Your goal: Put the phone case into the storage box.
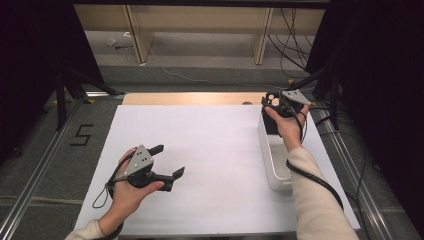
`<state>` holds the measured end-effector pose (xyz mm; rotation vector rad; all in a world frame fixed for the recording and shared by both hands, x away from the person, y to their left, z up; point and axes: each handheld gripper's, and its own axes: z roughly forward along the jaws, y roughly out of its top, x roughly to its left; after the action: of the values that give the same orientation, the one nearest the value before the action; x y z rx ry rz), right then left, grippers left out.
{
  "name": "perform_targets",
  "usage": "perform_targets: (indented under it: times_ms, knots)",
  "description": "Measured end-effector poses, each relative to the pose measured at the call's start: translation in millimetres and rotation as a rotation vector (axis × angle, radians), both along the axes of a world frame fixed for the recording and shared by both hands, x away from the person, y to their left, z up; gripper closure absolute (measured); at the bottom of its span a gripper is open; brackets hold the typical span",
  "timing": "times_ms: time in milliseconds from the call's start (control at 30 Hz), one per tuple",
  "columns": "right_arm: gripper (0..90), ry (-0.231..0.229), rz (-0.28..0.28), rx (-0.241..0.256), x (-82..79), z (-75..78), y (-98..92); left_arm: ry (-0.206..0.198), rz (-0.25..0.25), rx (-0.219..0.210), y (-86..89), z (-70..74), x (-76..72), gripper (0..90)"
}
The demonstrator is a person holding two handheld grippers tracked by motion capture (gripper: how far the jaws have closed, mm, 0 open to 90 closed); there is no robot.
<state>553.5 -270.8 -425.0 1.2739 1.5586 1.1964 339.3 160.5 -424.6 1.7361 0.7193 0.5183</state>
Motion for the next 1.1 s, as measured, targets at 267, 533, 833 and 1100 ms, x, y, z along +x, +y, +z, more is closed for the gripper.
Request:
perform_targets:
  times_ms: [267, 533, 833, 1100]
  knots:
    - [1.5, -0.009, -0.02, 0.0, -3.3, 2.1, -1.2, 0.0, 0.001, -0.003, 0.1, 0.3, -0.1, 1.4]
    - [1.1, -0.013, -0.016, -0.004, -10.4, 9.0, -3.8, -0.002, 0.004, 0.0, 0.0, 0.4, -0.4, 1.4]
    - [1.1, -0.019, -0.006, -0.006, -21.9, 16.5, -4.8, -0.001, 0.007, -0.002, 0.1, 0.6, -0.4, 1.4]
    - [1.5, -0.023, 0.005, -0.013, -29.9, 19.8, -5.0, -0.001, 0.007, 0.0, 0.5, 0.4, -0.2, 1.4]
